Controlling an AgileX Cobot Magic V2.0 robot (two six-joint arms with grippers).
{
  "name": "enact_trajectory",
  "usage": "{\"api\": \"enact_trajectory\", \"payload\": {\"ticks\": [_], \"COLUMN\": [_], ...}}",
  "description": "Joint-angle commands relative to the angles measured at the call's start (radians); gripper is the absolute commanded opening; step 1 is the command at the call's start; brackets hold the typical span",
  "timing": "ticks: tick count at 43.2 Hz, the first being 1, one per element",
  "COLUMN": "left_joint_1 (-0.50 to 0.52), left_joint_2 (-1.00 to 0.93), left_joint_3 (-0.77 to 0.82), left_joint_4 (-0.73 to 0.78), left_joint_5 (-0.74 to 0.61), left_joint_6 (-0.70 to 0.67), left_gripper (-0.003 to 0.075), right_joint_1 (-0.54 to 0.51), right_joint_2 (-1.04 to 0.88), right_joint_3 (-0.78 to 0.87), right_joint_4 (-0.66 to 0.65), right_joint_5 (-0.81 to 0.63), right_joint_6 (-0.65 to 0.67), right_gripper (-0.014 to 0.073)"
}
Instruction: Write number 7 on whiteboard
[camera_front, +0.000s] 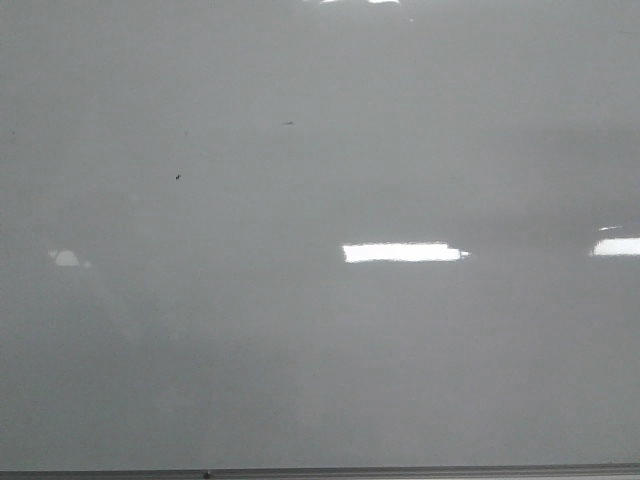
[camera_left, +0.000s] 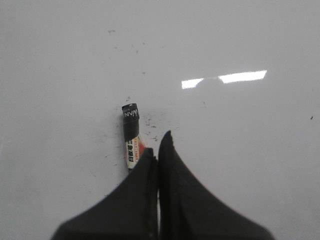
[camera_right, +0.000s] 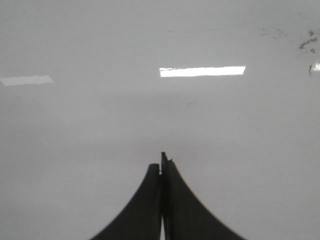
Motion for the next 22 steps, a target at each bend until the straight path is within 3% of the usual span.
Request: {"api": "enact_trajectory", "payload": {"ticks": [1, 4, 7, 11, 15, 17, 22], "left_joint_1": [-0.008, -0.008, -0.008, -0.008, -0.008, -0.008, -0.008], "left_joint_2": [0.018, 0.018, 0.018, 0.018, 0.018, 0.018, 0.018], "left_joint_3": [-0.037, -0.037, -0.037, -0.037, -0.037, -0.037, -0.037], "left_joint_4": [-0.001, -0.001, -0.003, -0.004, -0.004, -0.004, -0.013], "left_joint_5": [-0.078, -0.083, -0.087, -0.094, -0.104, -0.106, -0.112], "left_joint_6": [-0.008, -0.008, -0.008, -0.008, -0.008, -0.008, -0.008], "left_gripper": [-0.0014, 0.0043, 0.0167, 0.0459, 0.0661, 0.0701, 0.0672], "right_joint_1": [-0.002, -0.002, -0.002, -0.002, -0.002, -0.002, -0.002], "right_joint_2": [0.018, 0.018, 0.018, 0.018, 0.018, 0.018, 0.018], "right_joint_3": [-0.036, -0.036, -0.036, -0.036, -0.036, -0.036, -0.036], "right_joint_4": [0.009, 0.009, 0.009, 0.009, 0.009, 0.009, 0.009], "right_joint_5": [-0.071, -0.071, -0.071, -0.071, -0.072, -0.072, -0.072], "right_joint_6": [-0.003, -0.003, -0.003, -0.003, -0.003, -0.003, -0.003], "right_gripper": [-0.0032, 0.0044, 0.0166, 0.0407, 0.0587, 0.063, 0.0664]}}
